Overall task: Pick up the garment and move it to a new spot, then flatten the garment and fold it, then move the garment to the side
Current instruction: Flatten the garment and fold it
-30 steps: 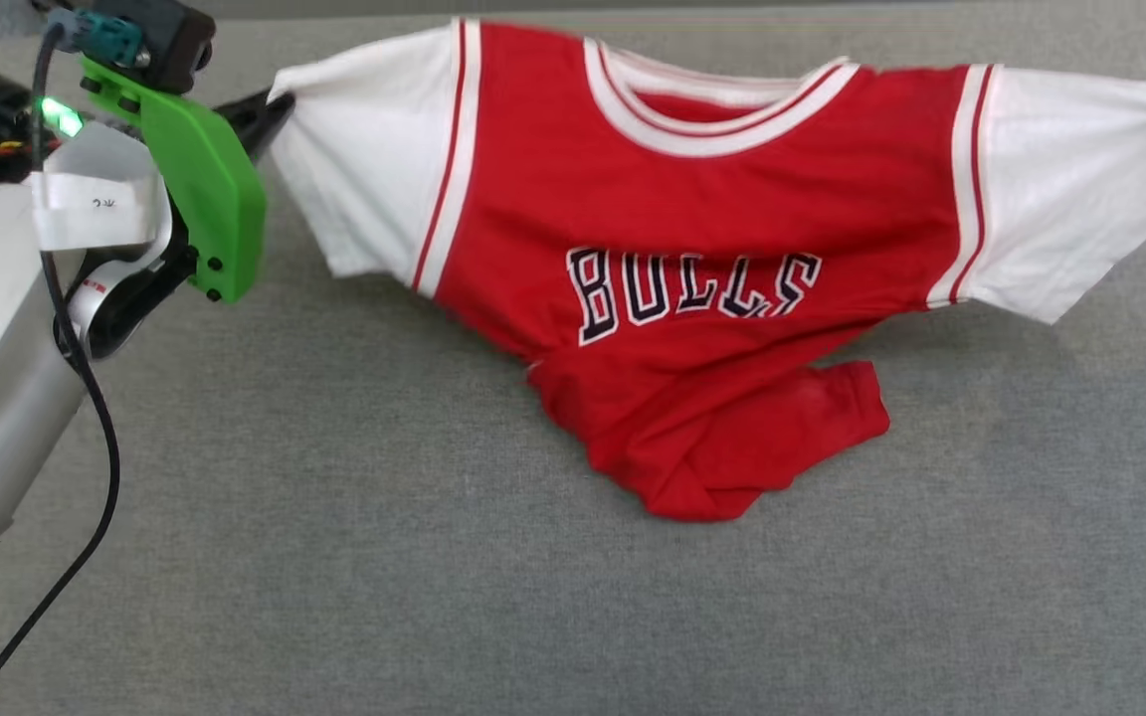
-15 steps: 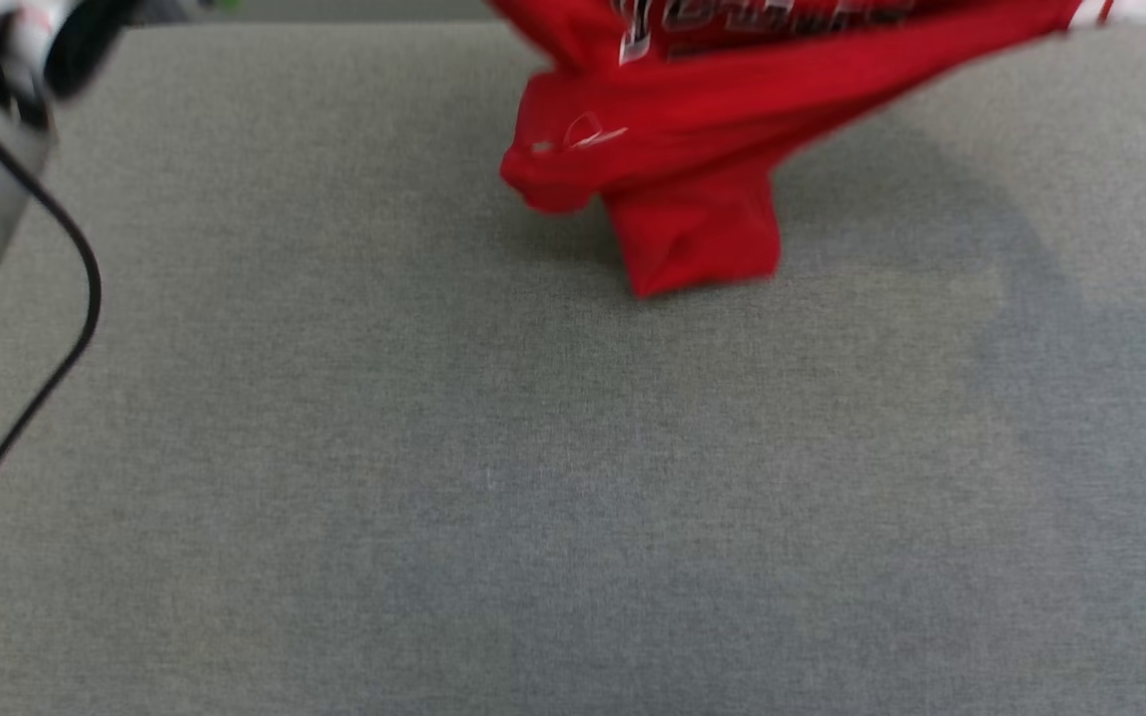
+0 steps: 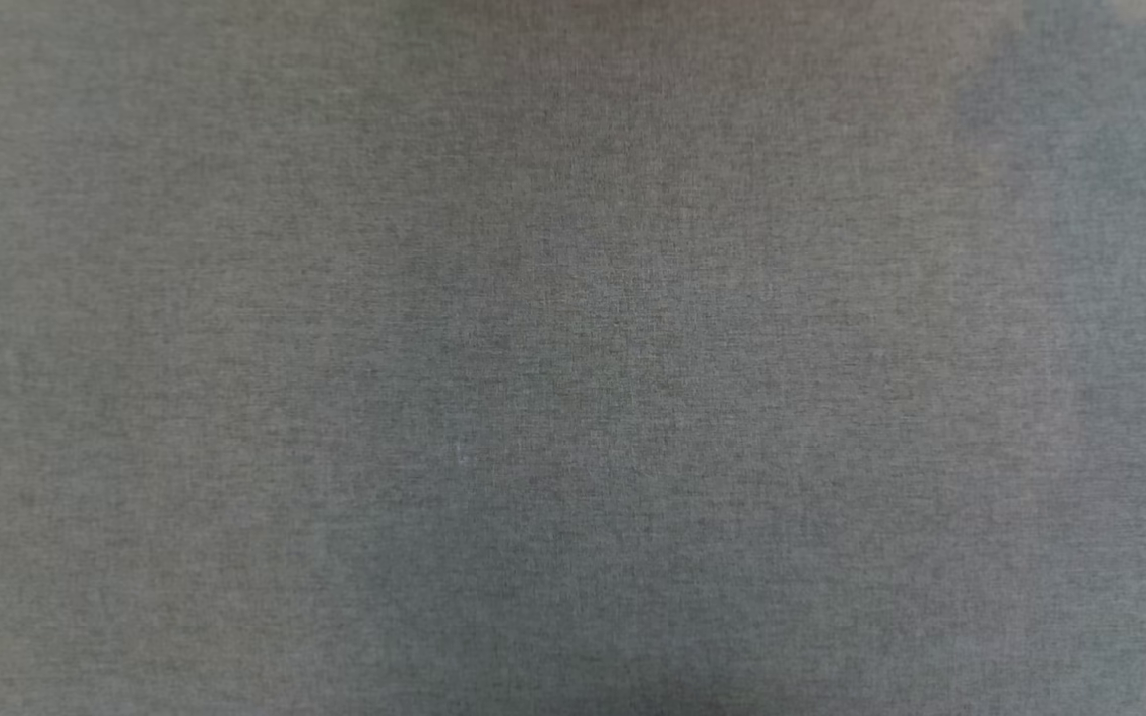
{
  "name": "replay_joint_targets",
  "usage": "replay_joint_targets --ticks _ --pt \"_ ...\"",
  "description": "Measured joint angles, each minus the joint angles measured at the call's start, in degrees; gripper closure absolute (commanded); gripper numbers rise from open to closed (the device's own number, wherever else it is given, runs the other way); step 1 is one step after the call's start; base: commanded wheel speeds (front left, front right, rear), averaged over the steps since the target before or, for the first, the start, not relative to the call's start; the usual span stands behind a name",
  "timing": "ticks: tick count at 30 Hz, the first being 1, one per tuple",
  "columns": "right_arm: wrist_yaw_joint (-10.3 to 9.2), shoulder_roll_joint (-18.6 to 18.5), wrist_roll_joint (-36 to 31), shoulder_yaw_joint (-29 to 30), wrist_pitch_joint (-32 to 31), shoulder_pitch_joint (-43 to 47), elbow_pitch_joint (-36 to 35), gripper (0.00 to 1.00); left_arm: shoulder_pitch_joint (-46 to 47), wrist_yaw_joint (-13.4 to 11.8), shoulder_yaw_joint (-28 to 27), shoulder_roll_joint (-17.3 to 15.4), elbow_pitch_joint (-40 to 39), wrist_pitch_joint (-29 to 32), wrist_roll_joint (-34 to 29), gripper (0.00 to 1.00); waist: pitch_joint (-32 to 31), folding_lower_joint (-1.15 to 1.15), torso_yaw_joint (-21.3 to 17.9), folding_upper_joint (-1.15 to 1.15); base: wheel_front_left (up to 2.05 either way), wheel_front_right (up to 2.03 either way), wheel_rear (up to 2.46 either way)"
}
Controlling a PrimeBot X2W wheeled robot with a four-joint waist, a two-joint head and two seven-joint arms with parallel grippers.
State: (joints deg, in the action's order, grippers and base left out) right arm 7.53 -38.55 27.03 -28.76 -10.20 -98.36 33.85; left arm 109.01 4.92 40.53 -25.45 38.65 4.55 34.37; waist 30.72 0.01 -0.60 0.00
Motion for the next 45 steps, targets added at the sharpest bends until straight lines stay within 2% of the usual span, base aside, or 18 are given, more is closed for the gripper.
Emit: replay_joint_targets --ticks 6,10,16,22,29,33,39,45 --pt "0.0 1.9 -1.63 -2.29 4.8 -8.69 7.12 1.0 7.1 0.96 -0.19 0.65 6.5 -2.33 -0.59 1.0 2.79 0.0 -0.58 0.0 0.0 0.0 0.0" --pt "0.0 3.22 -1.58 -4.49 7.0 -12.09 11.56 1.0 8.15 1.51 0.24 1.44 10.06 -4.64 -0.55 1.0 3.89 0.0 -0.77 0.0 0.0 0.0 0.0" --pt "0.0 5.28 0.54 -9.25 10.21 -12.4 16.33 1.0 7.44 2.18 1.36 2.35 13.94 -6.9 0.81 1.0 4.83 0.0 -0.88 0.0 0.0 0.0 0.0" --pt "0.0 7.71 5.19 -13.45 14.3 -8.15 18.84 1.0 1.41 2.41 1.99 2.2 16.53 -10.31 3.94 1.0 3.95 0.0 -1.16 0.0 0.0 0.0 0.0" --pt "0.0 8.75 12.25 -19.2 18.67 3.8 18.29 1.0 -12.44 2.42 4.78 1.08 15.71 -14.26 8.09 1.0 0.59 0.0 -0.88 0.0 0.0 0.0 0.0" --pt "0.0 8.32 17.98 -23.28 21.6 15.5 14.27 1.0 -26.32 2.42 5.48 -0.27 13.13 -17.23 11.69 1.0 -3.01 0.0 -0.68 0.0 0.0 0.0 0.0" --pt "0.0 4.54 22.7 -27.7 23.19 30.0 8.16 1.0 -44.38 1.88 5.27 -1.83 8.83 -18.73 14.22 1.0 -7.98 -0.01 -0.42 0.0 0.0 0.0 0.0" --pt "0.0 -0.53 25.43 -29.86 24.09 43.85 1.85 1.0 -62.07 -1.22 4.46 -3.85 1.2 -19.16 15.63 1.0 -13.18 -0.01 -0.23 0.0 0.0 0.0 0.0"
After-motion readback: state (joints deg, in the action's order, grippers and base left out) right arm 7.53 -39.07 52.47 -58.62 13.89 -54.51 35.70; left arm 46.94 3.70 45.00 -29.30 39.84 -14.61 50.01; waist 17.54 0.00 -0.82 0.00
